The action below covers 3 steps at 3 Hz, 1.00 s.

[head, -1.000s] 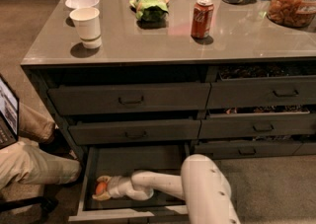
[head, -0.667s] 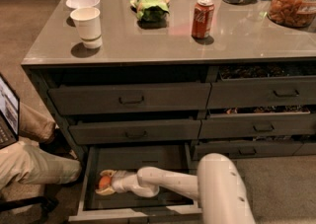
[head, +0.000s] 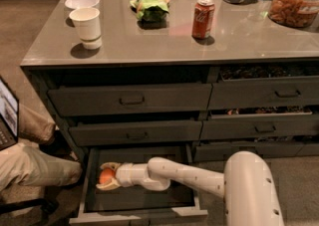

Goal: Pick orange from bottom drawer and place on counter

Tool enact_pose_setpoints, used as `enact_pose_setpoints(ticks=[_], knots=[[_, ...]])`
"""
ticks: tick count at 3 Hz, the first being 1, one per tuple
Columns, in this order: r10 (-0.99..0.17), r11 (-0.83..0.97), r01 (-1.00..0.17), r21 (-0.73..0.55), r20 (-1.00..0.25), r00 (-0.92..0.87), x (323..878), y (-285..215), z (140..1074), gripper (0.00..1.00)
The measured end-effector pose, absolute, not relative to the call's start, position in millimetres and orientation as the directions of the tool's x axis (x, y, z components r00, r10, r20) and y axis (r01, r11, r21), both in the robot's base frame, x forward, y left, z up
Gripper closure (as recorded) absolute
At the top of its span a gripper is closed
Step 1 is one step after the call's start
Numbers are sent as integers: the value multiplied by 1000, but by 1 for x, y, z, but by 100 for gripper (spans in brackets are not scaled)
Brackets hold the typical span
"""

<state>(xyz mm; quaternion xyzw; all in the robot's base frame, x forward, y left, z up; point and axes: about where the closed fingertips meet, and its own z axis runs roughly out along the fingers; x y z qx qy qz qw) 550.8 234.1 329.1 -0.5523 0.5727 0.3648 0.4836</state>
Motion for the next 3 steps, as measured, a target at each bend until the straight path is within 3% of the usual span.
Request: enact_pose_setpoints(ticks=[3], knots=[[-62,-121,-961,-250,-964,258,540,161,592,100]])
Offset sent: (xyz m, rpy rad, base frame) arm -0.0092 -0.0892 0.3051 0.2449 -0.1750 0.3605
